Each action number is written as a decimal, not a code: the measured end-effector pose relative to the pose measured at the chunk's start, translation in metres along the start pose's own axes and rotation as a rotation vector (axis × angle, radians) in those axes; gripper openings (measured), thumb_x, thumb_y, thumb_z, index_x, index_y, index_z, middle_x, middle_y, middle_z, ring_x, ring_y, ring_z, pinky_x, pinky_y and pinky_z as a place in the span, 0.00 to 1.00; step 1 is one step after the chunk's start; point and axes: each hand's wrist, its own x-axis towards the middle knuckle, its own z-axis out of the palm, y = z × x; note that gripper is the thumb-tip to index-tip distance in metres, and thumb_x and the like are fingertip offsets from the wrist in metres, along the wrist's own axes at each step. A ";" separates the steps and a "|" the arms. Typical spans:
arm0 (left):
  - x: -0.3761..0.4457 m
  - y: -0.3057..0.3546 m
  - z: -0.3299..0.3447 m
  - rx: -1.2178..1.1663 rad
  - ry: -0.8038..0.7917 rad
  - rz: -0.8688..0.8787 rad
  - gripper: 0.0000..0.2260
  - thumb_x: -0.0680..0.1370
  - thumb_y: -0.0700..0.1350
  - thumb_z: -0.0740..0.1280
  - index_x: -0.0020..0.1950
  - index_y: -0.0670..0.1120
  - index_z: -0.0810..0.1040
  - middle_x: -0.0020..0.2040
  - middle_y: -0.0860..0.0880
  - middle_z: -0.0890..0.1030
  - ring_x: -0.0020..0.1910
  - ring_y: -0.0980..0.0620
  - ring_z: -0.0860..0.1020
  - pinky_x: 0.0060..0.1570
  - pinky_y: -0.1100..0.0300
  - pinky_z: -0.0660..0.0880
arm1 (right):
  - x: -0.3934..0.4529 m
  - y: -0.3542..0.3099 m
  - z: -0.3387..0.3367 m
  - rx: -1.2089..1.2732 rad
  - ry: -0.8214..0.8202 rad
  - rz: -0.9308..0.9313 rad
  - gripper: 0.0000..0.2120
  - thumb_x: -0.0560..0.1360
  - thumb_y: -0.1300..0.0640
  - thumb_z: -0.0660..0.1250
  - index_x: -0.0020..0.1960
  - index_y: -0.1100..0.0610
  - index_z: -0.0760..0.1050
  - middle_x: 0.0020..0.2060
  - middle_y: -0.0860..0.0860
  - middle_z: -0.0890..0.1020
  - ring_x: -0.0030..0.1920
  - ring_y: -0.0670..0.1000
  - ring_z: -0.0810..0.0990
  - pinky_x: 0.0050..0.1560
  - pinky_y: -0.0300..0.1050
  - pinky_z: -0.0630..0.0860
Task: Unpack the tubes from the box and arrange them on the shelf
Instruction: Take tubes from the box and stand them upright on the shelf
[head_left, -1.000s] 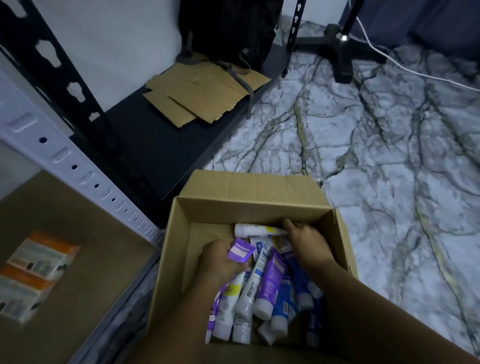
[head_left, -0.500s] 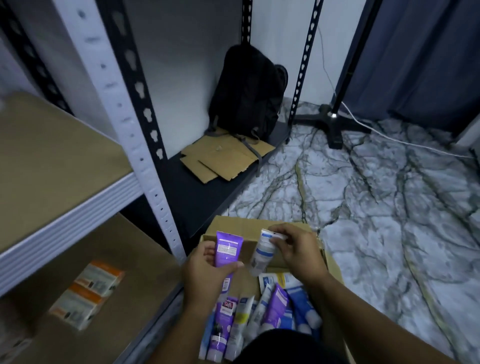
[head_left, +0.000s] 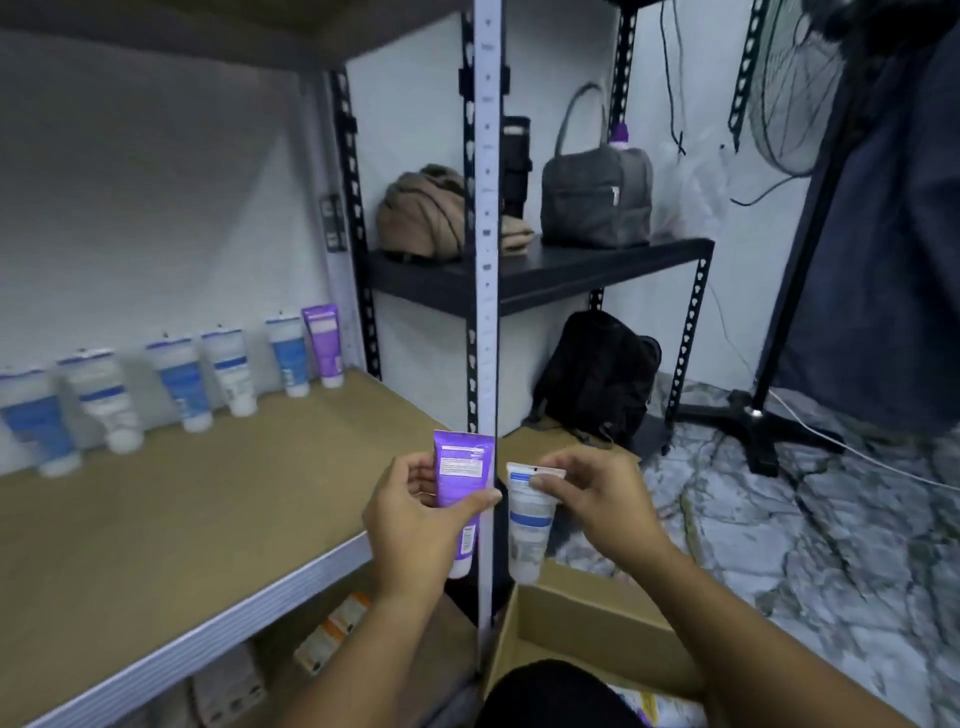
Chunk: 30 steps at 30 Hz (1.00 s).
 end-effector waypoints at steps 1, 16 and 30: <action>0.004 0.011 -0.012 0.001 0.034 0.025 0.27 0.55 0.49 0.86 0.48 0.52 0.78 0.42 0.57 0.83 0.38 0.63 0.81 0.38 0.70 0.77 | 0.004 -0.015 0.005 -0.015 -0.001 -0.040 0.02 0.73 0.57 0.74 0.44 0.51 0.82 0.38 0.46 0.85 0.38 0.43 0.84 0.39 0.42 0.80; 0.065 0.028 -0.159 0.116 0.295 0.017 0.28 0.55 0.47 0.86 0.48 0.51 0.75 0.43 0.55 0.82 0.40 0.60 0.80 0.36 0.69 0.73 | 0.065 -0.155 0.125 0.144 -0.152 -0.196 0.03 0.73 0.58 0.74 0.45 0.52 0.81 0.42 0.47 0.85 0.42 0.45 0.82 0.42 0.37 0.76; 0.069 -0.018 -0.169 0.108 0.250 0.003 0.28 0.55 0.51 0.86 0.48 0.52 0.75 0.43 0.55 0.83 0.39 0.56 0.81 0.38 0.63 0.77 | 0.075 -0.124 0.171 0.298 -0.206 -0.131 0.11 0.73 0.58 0.74 0.52 0.47 0.77 0.47 0.46 0.85 0.49 0.45 0.83 0.51 0.48 0.82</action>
